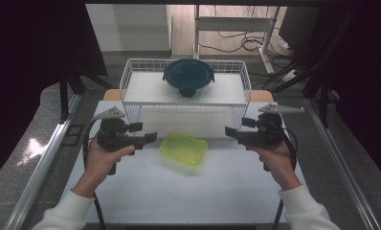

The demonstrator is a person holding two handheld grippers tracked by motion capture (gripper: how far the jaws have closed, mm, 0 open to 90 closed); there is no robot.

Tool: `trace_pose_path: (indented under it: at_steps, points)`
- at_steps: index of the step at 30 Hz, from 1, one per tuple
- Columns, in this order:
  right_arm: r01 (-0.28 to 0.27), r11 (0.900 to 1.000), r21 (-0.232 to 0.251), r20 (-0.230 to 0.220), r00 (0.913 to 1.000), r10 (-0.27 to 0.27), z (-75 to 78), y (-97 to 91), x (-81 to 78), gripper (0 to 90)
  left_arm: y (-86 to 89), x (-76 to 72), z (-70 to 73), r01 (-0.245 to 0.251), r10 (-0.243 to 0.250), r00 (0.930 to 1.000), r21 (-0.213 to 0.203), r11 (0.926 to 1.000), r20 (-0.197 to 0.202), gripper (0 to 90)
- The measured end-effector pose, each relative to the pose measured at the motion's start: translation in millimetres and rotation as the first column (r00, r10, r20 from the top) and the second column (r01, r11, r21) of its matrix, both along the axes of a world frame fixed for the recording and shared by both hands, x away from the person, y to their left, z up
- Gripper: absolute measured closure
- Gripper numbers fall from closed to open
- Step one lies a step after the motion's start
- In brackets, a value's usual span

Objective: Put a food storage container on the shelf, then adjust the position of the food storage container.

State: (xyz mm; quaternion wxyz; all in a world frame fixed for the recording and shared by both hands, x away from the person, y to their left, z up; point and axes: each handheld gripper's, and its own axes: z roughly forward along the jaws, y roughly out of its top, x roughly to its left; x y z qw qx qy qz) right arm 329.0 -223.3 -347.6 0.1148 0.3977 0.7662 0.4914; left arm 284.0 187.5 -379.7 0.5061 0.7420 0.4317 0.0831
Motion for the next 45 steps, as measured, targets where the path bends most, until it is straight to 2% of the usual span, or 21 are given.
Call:
trace_pose_path:
  at_steps: [2, 5, 11, 16, 18, 24, 31, 45]
  points:
    - [-0.007, 1.0, -0.005, -0.009, 0.9999, 0.007, -11.0, -4.6, -11.8, 20.9, 2.0, -10.9, -10.6, -0.005, 0.005, 1.0, 0.02, 0.9998, -0.004, 24.4]
    - [-0.018, 0.9998, 0.007, -0.052, 0.9985, 0.018, -30.1, -9.3, -25.3, 21.6, 1.1, -22.6, -27.0, 0.008, -0.007, 0.9997, 0.041, 0.9991, -0.025, 25.9]
    - [-0.033, 0.9988, -0.035, -0.1, 0.9945, 0.029, -62.6, -13.5, -51.1, 22.2, -3.4, -41.7, -50.5, 0.013, -0.007, 0.9979, 0.097, 0.9952, -0.065, 26.1]
    - [-0.036, 0.995, -0.093, -0.101, 0.9945, 0.027, -79.7, -14.8, -64.8, 22.3, -4.0, -46.5, -64.6, 0.015, -0.003, 0.9946, 0.118, 0.993, -0.104, 26.3]
    - [-0.038, 0.9948, -0.094, -0.112, 0.9933, 0.027, -84.3, -14.8, -66.1, 22.3, -4.4, -46.2, -67.4, 0.017, -0.005, 0.9949, 0.127, 0.9917, -0.101, 26.2]
    - [-0.05, 0.993, -0.107, -0.104, 0.9938, 0.039, -87.9, -11.0, -67.3, 22.3, -7.5, -46.5, -68.3, 0.024, -0.011, 0.9958, 0.137, 0.9903, -0.091, 26.3]
    - [-0.033, 0.9946, -0.098, -0.098, 0.9949, 0.024, -87.4, -15.6, -66.2, 22.4, -5.1, -44.4, -68.7, -0.007, 0.019, 0.996, 0.14, 0.9901, -0.087, 26.5]
    - [-0.029, 0.9921, -0.122, -0.12, 0.9927, 0.014, -93.1, -17.6, -62.6, 22.4, -1.6, -36.0, -70.1, -0.045, 0.059, 0.9949, 0.162, 0.9857, -0.082, 28.0]
